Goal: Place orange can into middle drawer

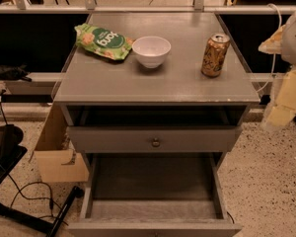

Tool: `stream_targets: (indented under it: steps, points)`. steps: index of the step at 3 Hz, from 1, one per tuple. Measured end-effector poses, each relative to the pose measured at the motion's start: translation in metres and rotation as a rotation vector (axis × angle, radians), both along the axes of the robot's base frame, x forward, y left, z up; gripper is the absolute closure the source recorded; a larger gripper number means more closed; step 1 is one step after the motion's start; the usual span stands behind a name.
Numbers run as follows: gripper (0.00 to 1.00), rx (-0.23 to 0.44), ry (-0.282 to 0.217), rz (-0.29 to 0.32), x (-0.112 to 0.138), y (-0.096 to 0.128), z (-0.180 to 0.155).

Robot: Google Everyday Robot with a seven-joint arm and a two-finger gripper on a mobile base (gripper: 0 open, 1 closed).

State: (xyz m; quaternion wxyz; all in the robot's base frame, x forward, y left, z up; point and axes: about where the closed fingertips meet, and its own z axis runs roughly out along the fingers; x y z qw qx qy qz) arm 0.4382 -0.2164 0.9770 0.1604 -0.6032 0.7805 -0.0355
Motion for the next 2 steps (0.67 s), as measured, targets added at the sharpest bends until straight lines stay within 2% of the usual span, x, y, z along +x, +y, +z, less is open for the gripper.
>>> stream_targets:
  steps: [1, 2]
  points:
    - [0.00, 0.001, 0.000, 0.000, 0.000, 0.000, 0.000]
    - [0.00, 0.112, -0.036, -0.034, 0.025, -0.008, -0.003]
